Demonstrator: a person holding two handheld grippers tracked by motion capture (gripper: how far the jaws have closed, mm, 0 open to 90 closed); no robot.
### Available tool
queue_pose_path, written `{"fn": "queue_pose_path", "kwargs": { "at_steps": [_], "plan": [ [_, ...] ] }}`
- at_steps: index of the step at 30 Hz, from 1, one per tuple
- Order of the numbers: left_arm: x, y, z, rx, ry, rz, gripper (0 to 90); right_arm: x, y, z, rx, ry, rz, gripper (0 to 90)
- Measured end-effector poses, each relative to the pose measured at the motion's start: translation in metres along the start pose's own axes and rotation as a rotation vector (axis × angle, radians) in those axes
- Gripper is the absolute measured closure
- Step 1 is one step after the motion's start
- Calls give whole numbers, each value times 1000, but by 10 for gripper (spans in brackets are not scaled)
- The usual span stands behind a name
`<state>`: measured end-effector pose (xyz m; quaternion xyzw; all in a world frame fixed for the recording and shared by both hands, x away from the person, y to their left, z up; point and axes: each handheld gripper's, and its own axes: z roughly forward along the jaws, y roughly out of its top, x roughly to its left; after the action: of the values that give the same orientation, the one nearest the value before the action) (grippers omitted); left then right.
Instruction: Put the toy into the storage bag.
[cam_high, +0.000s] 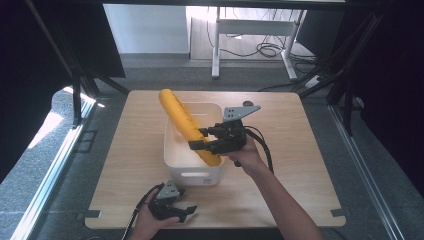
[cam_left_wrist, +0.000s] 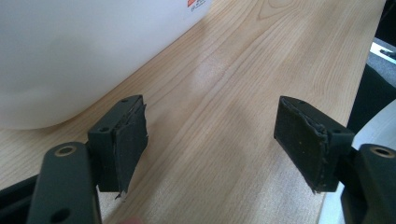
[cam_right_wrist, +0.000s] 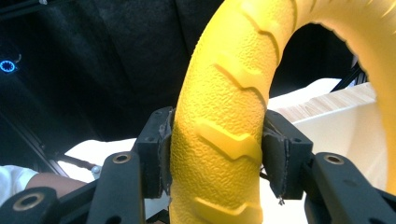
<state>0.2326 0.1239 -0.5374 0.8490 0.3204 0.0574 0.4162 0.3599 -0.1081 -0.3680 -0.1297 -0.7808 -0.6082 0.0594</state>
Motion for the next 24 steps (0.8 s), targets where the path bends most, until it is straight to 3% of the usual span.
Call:
{"fn": "queue_pose_path", "kwargs": {
  "at_steps": [8, 12, 16, 24],
  "plan": [
    [-1, 0, 0, 3, -4, 2, 256, -4, -8, -3, 21, -19, -18, 488],
    [-1, 0, 1, 6, -5, 2, 257, -5, -13, -3, 65, -47, -45, 478],
    [-1, 0, 2, 8, -7, 5, 257, -6, -15, -5, 52, -51, -43, 472],
    [-1, 0, 2, 11, -10, 6, 256, 1, -14, -5, 62, -92, -106, 415]
  ]
}}
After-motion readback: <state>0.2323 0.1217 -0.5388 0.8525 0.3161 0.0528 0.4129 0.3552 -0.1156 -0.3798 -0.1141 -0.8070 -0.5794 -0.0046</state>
